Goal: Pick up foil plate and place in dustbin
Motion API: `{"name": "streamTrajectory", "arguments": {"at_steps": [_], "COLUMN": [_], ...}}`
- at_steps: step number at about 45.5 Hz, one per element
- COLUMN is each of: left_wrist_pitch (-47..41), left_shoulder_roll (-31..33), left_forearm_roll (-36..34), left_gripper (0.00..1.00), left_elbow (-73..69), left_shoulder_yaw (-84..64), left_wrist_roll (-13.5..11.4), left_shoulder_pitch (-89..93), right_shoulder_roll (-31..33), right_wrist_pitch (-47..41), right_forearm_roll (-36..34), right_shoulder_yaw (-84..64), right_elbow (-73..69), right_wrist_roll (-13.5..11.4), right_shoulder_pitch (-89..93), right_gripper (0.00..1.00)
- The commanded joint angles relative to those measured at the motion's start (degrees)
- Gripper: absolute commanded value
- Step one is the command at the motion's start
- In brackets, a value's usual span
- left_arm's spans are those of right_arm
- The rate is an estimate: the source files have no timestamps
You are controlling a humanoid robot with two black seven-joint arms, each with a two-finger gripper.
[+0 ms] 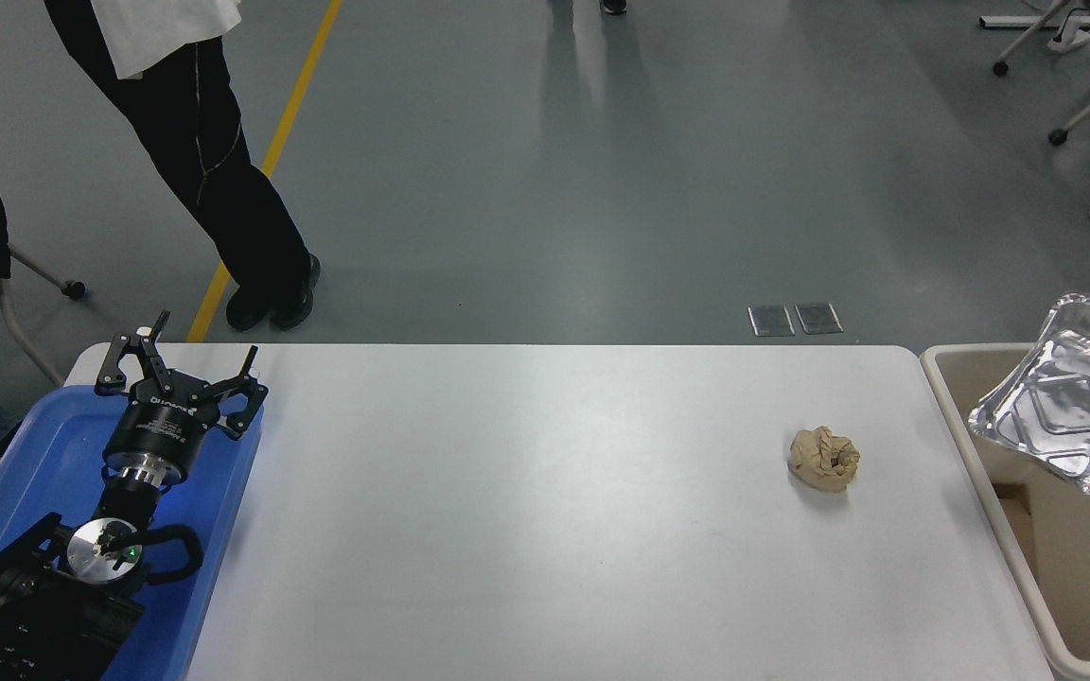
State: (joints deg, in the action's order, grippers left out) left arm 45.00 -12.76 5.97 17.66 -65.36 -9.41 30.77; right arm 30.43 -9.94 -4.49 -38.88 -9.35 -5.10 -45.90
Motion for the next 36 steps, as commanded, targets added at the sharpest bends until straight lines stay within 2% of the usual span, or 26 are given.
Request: {"name": "streamTrajectory", "arguments": {"at_steps": [1, 5, 6, 7, 8, 9, 10, 27, 36], "left_wrist_pitch": [0.0, 0.0, 0.0, 0.0, 0.0, 0.0, 0.0, 0.0, 0.0], "left_shoulder_roll": [0.0, 0.0, 0.0, 0.0, 0.0, 0.0, 0.0, 0.0, 0.0], "left_forearm_roll": [0.0, 0.0, 0.0, 0.0, 0.0, 0.0, 0.0, 0.0, 0.0], "left_gripper": [0.99, 0.99, 0.99, 0.99, 0.99, 0.99, 0.99, 0.99, 0.99], "left_elbow": [0.0, 0.0, 0.0, 0.0, 0.0, 0.0, 0.0, 0.0, 0.0], "left_shoulder_yaw": [0.0, 0.0, 0.0, 0.0, 0.0, 0.0, 0.0, 0.0, 0.1], "left_wrist_roll": [0.0, 0.0, 0.0, 0.0, 0.0, 0.0, 0.0, 0.0, 0.0], "left_shoulder_pitch": [0.0, 0.0, 0.0, 0.0, 0.0, 0.0, 0.0, 0.0, 0.1], "right_shoulder_roll": [-3.1, -3.4, -3.4, -3.5, -3.4, -3.4, -3.4, -1.6, 0.8], "right_wrist_pitch": [5.4, 5.5, 5.4, 5.4, 5.4, 5.4, 5.4, 3.8, -1.0], "right_forearm_roll": [-4.1, -4.2, -4.2, -4.2, -4.2, -4.2, -4.2, -4.2, -3.3], "right_shoulder_yaw": [0.3, 0.3, 0.3, 0.3, 0.3, 0.3, 0.3, 0.2, -0.1], "right_elbow": [2.1, 2.1, 2.1, 2.1, 2.1, 2.0, 2.1, 1.2, 0.6], "right_wrist_roll": [-1.7, -1.7, -1.7, -1.7, -1.6, -1.6, -1.6, -1.5, -1.0], "right_shoulder_pitch": [4.1, 4.3, 4.3, 4.3, 4.3, 4.3, 4.2, 0.8, -3.7], "right_gripper": [0.0, 0.0, 0.05, 0.23, 0.48, 0.78, 1.0, 1.0, 1.0]}}
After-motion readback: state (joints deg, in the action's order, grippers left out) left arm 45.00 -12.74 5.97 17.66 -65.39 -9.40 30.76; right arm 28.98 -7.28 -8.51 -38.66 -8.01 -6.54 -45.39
